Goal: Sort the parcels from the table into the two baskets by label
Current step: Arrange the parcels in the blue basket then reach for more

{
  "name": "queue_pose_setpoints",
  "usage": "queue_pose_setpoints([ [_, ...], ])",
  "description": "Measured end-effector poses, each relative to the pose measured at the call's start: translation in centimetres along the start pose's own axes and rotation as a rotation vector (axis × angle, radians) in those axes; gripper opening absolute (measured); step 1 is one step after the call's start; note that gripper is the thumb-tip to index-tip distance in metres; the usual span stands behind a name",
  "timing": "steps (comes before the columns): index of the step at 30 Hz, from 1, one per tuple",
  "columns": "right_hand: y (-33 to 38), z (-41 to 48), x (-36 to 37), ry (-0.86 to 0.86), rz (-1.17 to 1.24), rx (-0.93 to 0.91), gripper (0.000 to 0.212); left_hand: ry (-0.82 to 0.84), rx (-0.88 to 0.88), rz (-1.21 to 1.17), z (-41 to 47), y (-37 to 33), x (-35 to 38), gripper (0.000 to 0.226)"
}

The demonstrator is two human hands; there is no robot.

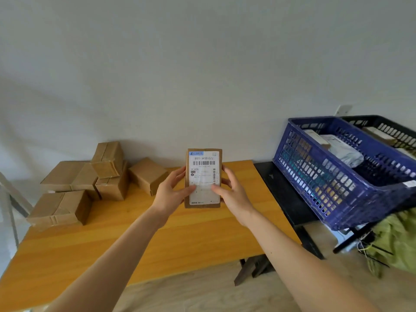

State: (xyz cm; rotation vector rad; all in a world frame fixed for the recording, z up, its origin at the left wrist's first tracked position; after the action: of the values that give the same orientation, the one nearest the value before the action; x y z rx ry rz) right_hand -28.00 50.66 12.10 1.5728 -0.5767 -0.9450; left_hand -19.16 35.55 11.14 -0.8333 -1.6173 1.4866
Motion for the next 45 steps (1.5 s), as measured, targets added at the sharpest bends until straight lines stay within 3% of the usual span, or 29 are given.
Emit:
queue_pose_setpoints([
  [5, -2.5, -2.2, -3.4, -0.084, -0.026, 0.06, 0.051, 0.078, -0.047, -0.043, -0.3, 2.5, 4.5, 0.059],
  [21, -6.8, -12.4, -23.3, -0.336, -0.032, 0.129, 0.056, 0.338, -0.082, 0.033, -4.3, 2.9, 26.3, 0.065],
  [34, -11.8, -23.2, -41.7, -0.385, 0.009, 0.144, 0.054, 0.405, -0.12, 0.056, -12.7, 3.8, 47.0, 0.059],
  [45, -14.8, -25.6, -51.5, -0.475, 0.093, 0.134, 0.054, 0.5, -0.163, 0.093, -13.1, 4.1, 58.0, 0.059],
])
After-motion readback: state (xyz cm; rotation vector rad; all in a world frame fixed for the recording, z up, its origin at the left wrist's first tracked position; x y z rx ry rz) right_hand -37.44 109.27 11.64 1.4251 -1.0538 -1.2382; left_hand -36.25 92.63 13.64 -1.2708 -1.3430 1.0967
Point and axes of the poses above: each hand's wrist, its own z-axis towards the middle knuckle, its own x-axis out of the palm, y = z × x, the point moved 8 cm from there along z, towards the middle knuckle, and after that the axes turned 8 degrees about -z, right-handed, at the moved point
